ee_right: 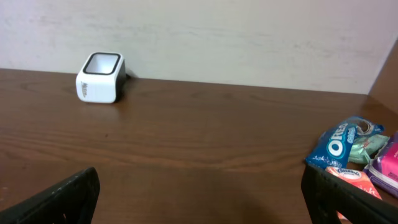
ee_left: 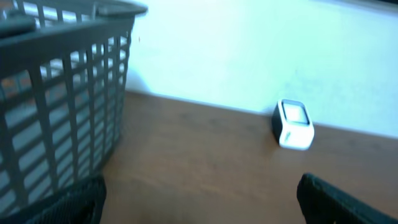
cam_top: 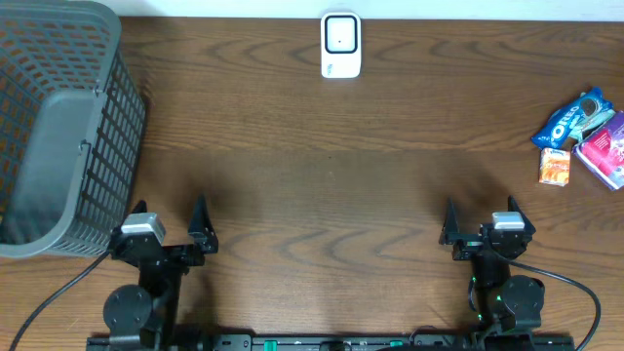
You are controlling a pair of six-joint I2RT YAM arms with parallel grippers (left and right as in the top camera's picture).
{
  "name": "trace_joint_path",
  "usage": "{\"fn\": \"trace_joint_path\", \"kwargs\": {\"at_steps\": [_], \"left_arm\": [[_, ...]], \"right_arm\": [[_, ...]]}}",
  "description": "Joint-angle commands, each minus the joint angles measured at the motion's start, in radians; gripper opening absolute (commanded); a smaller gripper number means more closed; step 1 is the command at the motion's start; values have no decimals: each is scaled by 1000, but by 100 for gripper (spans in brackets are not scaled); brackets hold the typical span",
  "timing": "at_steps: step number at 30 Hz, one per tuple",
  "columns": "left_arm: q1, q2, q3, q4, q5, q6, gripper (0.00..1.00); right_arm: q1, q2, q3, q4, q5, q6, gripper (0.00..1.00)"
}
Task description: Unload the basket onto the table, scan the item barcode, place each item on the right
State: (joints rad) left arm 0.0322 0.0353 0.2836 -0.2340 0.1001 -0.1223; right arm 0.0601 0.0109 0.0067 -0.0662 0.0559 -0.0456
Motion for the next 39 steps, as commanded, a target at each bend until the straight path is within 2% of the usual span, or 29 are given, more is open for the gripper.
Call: {"fn": "trace_joint_path", "kwargs": {"at_steps": [1, 5, 12, 20, 25, 28, 30, 39], "left_arm": [[9, -34, -71, 96, -11, 17, 98], [9, -34, -137, 188, -11, 13, 98], [9, -34, -280, 455, -16, -25, 98], [9, -34, -280, 417, -40, -9, 98], [9, -34, -280, 261, 43, 142, 98], [9, -34, -280, 165, 35, 193, 98], [9, -34, -280, 171, 34, 221, 98], [17, -34, -280, 159, -71, 207, 98]], "right_arm": [[-9, -6, -2, -5, -2, -11, 99], [-9, -6, -2, -5, -2, -11, 99], [-9, -6, -2, -5, -2, -11, 99], [-9, -6, -2, -5, -2, -11, 99], [-9, -6, -2, -5, -2, -11, 99], [-9, -6, -2, -5, -2, -11, 99], [-9, -6, -2, -5, -2, -11, 99], [-9, -6, -2, -5, -2, -11, 99]]}}
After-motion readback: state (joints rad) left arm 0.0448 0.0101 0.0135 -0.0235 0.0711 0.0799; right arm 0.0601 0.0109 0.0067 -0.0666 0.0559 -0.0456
